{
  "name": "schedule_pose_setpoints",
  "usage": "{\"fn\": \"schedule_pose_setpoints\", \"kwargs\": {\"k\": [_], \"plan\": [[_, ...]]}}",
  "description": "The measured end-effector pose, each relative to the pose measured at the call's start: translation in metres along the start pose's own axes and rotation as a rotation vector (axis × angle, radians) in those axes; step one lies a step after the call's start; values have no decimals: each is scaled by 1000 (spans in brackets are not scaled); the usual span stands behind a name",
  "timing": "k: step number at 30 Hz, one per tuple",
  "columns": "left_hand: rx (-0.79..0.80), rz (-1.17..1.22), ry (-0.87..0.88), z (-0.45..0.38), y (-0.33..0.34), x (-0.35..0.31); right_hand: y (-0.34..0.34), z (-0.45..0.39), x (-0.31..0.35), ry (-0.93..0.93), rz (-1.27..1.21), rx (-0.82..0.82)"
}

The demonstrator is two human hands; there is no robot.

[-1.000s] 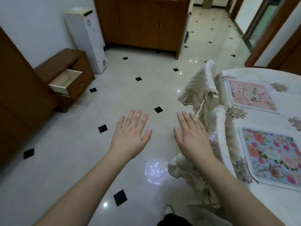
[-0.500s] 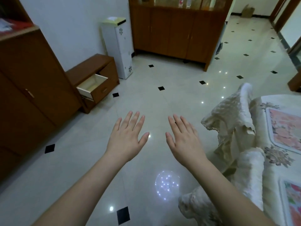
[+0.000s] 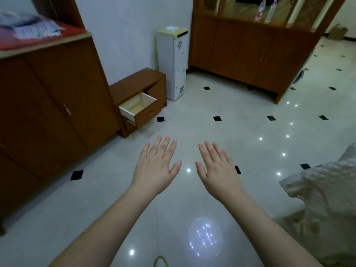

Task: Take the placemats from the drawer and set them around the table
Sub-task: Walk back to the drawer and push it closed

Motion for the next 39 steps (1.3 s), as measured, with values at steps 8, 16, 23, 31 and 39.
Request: {"fn": "schedule_pose_setpoints", "kwargs": {"k": [8,16,23,31,39], "plan": [[11,10,35,-74,5,29,12,-81,5,-20,40,-16],[64,-8,59,-184,26,8,37,-174,-59,6,50,-21],[132,-52,23,-287,41,-15,50,-253,-134,16,23,5],[157,-48,-41,-365,47,3,63,-334,-160,-17,19,45],[130,-24,-111,-438,70,69,93,-442,-123,-124,56,63]]}}
Point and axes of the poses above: each hand's wrist, its own z-axis away from the middle knuckle, its own y-axis out of the palm, x = y × z, the point moved 9 cm from there along -z, towards the middle knuckle, and after that the axes turned 2 degrees about x, right-handed, at the moved point
